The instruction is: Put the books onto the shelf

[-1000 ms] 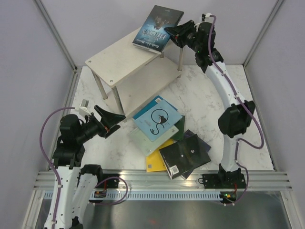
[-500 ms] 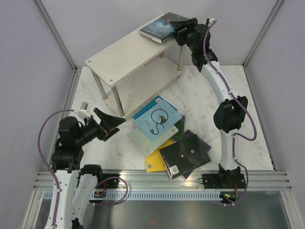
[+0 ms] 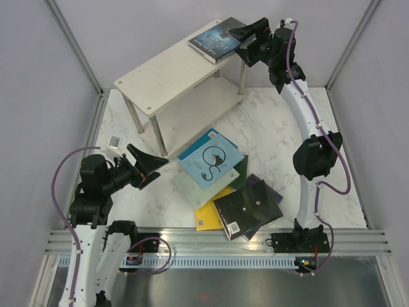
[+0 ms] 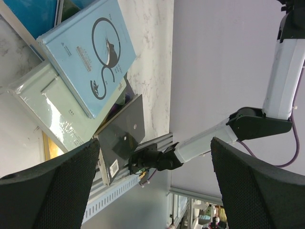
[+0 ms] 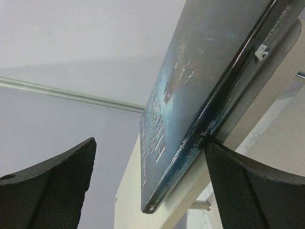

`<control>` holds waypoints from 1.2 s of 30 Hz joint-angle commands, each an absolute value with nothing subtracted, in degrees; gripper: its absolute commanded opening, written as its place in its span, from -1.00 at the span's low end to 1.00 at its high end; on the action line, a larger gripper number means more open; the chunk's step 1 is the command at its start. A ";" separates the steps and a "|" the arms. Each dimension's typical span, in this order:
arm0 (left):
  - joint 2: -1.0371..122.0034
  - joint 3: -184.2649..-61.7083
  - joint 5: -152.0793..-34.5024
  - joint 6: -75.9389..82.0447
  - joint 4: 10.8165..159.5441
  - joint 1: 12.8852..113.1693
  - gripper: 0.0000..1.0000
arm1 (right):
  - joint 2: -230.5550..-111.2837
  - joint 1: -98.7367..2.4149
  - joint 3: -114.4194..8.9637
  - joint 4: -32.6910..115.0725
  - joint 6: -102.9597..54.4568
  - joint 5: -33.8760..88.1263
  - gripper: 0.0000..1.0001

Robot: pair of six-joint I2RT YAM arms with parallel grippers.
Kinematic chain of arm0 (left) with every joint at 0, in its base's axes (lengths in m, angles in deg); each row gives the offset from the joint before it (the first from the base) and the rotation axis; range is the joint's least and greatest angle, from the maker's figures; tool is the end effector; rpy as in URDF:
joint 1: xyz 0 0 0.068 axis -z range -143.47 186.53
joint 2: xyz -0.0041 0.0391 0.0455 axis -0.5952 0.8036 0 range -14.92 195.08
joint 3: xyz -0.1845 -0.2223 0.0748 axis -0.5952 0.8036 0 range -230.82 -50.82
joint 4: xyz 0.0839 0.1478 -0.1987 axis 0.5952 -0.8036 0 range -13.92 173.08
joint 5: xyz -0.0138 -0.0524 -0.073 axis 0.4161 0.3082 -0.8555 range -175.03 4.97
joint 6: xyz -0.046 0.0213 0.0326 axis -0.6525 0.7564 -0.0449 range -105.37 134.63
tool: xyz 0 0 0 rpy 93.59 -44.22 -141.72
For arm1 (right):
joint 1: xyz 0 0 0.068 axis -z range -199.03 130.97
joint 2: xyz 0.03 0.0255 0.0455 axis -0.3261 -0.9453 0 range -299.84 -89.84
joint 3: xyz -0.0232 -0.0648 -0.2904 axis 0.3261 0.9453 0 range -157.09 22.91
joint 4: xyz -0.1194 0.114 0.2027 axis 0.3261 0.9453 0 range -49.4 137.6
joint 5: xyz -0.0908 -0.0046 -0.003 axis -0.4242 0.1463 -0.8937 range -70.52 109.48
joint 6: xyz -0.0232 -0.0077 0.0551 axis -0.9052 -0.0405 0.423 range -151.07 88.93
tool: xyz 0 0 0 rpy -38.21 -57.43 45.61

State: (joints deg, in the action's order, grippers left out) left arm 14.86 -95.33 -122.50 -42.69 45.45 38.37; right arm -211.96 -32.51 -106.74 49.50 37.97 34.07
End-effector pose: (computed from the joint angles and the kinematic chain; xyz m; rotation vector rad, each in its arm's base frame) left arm 0.0896 -0.0301 0.3356 -0.5517 2.0501 -1.2892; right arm 0.5095 0.1336 0.4482 0.6208 1.6468 1.2923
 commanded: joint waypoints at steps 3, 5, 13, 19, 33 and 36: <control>14.96 -96.78 -122.65 -40.56 44.85 38.37 1.00 | -209.20 -30.73 -100.85 58.97 33.45 41.45 0.96; 14.96 -96.70 -122.30 -40.04 44.67 38.37 1.00 | -207.71 -30.37 -98.83 59.05 30.99 42.68 0.96; 16.45 -95.55 -122.38 -37.67 44.40 38.37 1.00 | -201.82 -28.09 -92.07 59.14 27.12 47.17 0.96; 21.02 -90.73 -123.17 -34.41 44.58 38.64 0.99 | -185.85 -27.91 -68.80 59.32 22.55 46.11 0.96; 29.02 -89.31 -118.43 -34.67 50.99 45.14 0.99 | -165.43 -27.91 -27.64 61.52 17.01 45.41 0.97; 28.85 -89.49 -118.34 -34.94 51.17 45.49 0.99 | -165.34 -28.00 -24.13 57.48 18.50 46.64 0.96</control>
State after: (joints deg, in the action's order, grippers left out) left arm 29.06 -88.36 -119.22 -36.63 48.51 44.98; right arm -167.20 -27.85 -26.46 62.03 18.43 45.68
